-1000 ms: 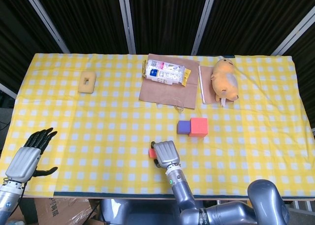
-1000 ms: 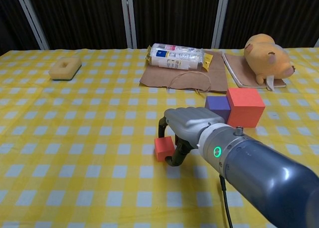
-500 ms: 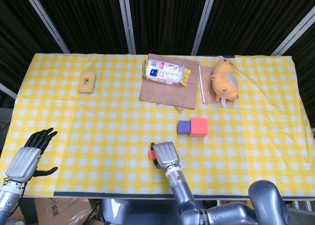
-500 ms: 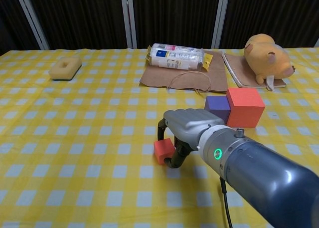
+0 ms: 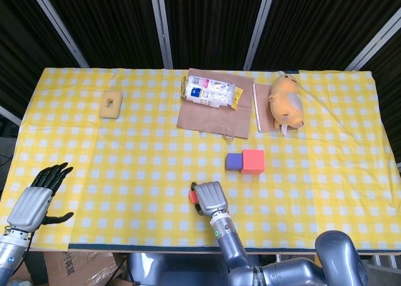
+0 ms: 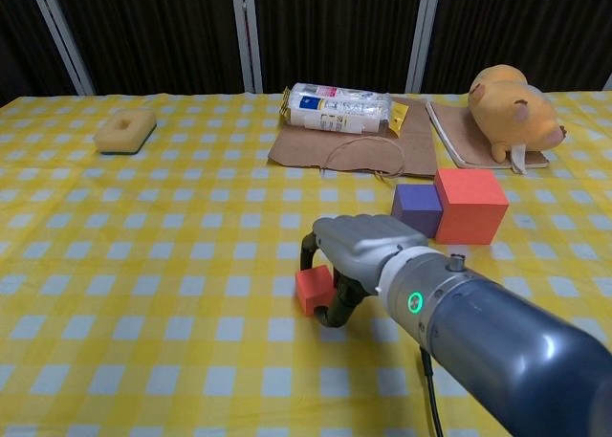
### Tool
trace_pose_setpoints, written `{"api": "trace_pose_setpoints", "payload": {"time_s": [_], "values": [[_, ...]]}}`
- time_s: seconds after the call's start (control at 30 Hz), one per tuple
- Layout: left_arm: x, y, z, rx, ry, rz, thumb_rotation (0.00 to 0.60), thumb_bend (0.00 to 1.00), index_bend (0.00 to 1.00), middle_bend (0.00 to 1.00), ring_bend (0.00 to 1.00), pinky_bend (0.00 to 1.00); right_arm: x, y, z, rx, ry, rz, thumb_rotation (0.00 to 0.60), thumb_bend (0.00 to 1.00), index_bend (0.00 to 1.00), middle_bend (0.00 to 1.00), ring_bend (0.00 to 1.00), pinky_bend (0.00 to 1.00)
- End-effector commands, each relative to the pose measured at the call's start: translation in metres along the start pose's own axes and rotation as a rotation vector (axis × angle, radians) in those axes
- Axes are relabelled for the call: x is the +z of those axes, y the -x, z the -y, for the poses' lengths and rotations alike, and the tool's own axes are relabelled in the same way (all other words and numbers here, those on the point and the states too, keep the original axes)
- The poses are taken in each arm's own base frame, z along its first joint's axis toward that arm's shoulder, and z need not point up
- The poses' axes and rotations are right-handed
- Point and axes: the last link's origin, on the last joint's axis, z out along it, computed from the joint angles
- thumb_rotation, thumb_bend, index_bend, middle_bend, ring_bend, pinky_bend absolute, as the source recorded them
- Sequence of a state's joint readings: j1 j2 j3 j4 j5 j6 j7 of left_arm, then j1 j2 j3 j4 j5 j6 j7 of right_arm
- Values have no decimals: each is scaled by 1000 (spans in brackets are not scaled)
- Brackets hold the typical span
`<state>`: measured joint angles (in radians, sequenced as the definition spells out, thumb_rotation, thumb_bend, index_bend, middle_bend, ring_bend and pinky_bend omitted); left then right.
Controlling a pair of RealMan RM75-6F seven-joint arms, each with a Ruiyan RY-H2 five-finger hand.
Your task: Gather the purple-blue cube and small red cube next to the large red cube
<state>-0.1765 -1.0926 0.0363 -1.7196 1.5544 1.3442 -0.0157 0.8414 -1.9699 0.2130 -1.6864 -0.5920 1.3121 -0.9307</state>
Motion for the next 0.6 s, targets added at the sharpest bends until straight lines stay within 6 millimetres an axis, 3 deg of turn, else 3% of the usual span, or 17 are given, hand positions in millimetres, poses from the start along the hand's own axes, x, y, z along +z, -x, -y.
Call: {"api": "trace_pose_setpoints", "payload": {"time_s": [0.03, 0.37, 0.6], "values": [[0, 0, 0, -1, 0, -1, 600, 24, 0, 0, 0, 0, -1, 1, 0, 3, -2, -1, 600, 494, 446, 1000, 1000, 1000], [0, 0, 0, -1, -2, 0, 600, 24, 0, 0, 0, 0, 5, -8, -1, 31, 1, -33, 600, 524, 463, 1000, 1000, 1000], [1, 0, 0, -3, -4, 2, 600, 24, 0, 0, 0, 0, 23, -27, -13, 44, 61, -105, 600, 523, 463, 1000, 1000, 1000]]}}
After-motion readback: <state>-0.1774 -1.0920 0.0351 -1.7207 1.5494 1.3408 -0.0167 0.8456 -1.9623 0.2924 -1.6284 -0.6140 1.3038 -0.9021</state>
